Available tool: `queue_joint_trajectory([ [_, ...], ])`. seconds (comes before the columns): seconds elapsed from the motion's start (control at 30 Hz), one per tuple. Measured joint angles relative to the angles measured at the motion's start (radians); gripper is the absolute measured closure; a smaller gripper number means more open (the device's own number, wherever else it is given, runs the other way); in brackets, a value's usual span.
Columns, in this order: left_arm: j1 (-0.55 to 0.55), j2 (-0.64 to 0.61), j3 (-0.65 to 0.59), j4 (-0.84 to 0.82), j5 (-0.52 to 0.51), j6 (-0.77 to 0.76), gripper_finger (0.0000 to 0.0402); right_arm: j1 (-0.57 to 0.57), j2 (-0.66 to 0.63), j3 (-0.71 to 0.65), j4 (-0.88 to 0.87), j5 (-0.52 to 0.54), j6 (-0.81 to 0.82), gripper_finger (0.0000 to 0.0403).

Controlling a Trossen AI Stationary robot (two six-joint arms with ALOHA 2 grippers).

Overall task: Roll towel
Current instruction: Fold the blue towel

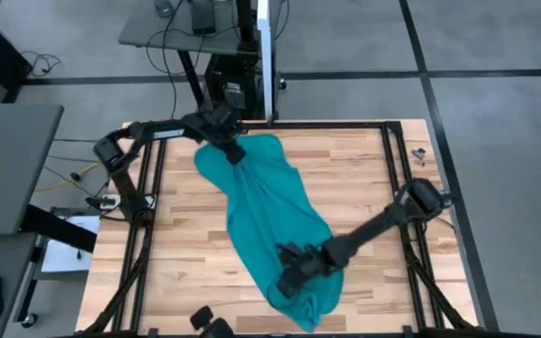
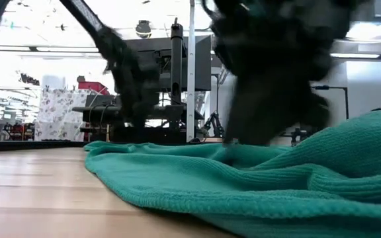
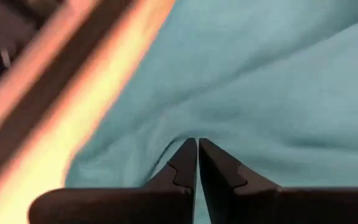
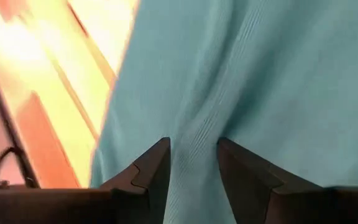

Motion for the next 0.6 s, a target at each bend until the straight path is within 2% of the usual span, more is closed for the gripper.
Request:
queue_joint_trajectory([
  [0.13,-0.079,-0.12,0.016,-0.119,0.01,-0.037,0.04,-0.101,-0.086,0.003,-0.147,-0.003,-0.18,0.0276],
  [0.3,-0.215,-0.225,-0.041,-0.234,0.013,-0.221,0.04,-0.317,-0.146,0.004,-0.267,0.008,-0.398,0.0276],
  [0.5,-0.432,-0.283,-0.239,-0.14,0.009,-0.506,0.04,-0.647,-0.134,0.005,-0.153,-0.052,-0.636,0.0276],
  [0.6,-0.56,-0.297,-0.351,0.02,-0.037,-0.693,0.04,-0.788,-0.112,0.003,-0.055,-0.069,-0.69,0.0276],
])
